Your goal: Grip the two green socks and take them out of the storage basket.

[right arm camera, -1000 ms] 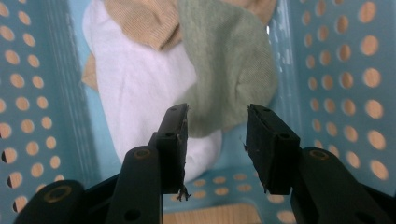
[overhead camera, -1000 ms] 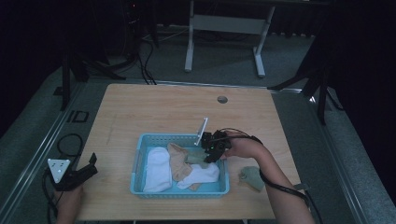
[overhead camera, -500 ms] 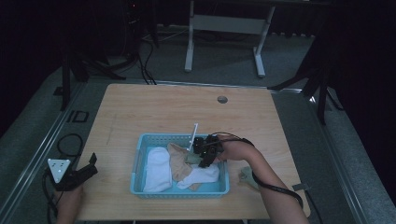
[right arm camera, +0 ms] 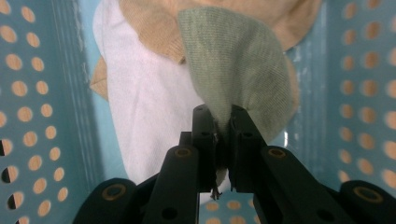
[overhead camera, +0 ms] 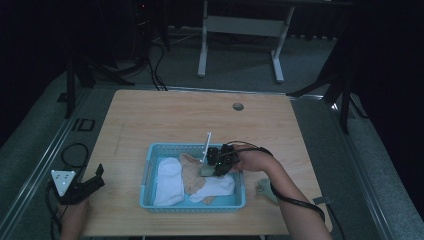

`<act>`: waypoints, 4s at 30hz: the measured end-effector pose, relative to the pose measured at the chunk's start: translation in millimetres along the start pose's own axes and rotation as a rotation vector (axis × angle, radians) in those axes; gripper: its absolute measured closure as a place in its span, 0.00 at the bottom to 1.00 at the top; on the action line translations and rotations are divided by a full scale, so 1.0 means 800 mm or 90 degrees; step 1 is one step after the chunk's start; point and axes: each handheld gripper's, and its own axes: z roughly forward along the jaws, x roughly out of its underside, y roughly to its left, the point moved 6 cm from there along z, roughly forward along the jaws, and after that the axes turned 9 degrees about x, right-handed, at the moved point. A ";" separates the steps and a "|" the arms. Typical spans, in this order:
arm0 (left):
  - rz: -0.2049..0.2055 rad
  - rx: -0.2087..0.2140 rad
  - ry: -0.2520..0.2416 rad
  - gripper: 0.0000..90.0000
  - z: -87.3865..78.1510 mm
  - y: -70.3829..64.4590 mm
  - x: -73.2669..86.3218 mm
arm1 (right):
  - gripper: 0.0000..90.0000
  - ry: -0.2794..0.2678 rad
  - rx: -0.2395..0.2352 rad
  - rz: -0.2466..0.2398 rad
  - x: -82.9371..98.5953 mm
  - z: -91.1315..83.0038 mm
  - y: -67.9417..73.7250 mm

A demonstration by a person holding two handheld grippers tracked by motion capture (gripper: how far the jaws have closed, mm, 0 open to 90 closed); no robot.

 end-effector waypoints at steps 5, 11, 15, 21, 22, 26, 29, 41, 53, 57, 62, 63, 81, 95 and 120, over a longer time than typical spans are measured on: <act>0.001 0.000 0.001 0.00 0.000 0.000 0.000 | 0.93 -0.008 0.007 -0.003 0.002 -0.018 0.001; 0.001 -0.002 0.001 0.00 0.000 0.000 0.000 | 0.93 -0.020 0.019 0.000 0.002 -0.038 -0.003; 0.001 -0.002 0.001 0.00 0.000 0.000 0.000 | 0.93 -0.032 0.024 0.008 0.002 -0.053 -0.006; 0.001 -0.003 0.002 0.00 0.000 0.000 0.000 | 0.93 -0.049 0.035 0.007 0.003 -0.079 -0.009; 0.001 -0.003 0.002 0.00 0.000 0.000 0.000 | 0.93 -0.049 0.036 0.007 0.004 -0.082 -0.009; 0.000 -0.003 0.001 0.00 0.001 0.000 0.000 | 0.93 -0.058 0.046 0.009 0.009 -0.099 -0.011; 0.002 -0.003 0.002 0.00 0.001 0.000 0.000 | 0.93 -0.064 0.056 0.016 0.016 -0.114 -0.014; 0.001 -0.003 0.002 0.00 0.001 0.000 0.000 | 0.93 -0.062 0.088 0.053 0.056 -0.147 -0.029; 0.003 -0.004 0.002 0.00 0.001 0.000 0.000 | 0.93 -0.047 0.102 0.115 0.118 -0.141 -0.045; 0.003 -0.004 0.003 0.00 0.001 0.000 0.000 | 0.93 -0.043 0.102 0.135 0.138 -0.135 -0.049; 0.003 -0.004 0.003 0.00 0.001 0.000 0.000 | 0.93 -0.037 0.099 0.159 0.161 -0.125 -0.052; 0.003 -0.004 0.003 0.00 0.001 -0.001 0.000 | 0.93 -0.037 0.097 0.163 0.165 -0.122 -0.052; 0.004 -0.003 0.003 0.00 0.001 -0.001 0.000 | 0.92 -0.020 0.076 0.212 0.205 -0.057 -0.064; 0.005 -0.005 0.004 0.00 0.001 -0.001 0.000 | 0.92 -0.014 0.044 0.267 0.227 0.010 -0.066; 0.004 -0.005 0.004 0.00 0.001 -0.001 0.000 | 0.57 -0.069 0.082 0.301 0.240 -0.021 -0.053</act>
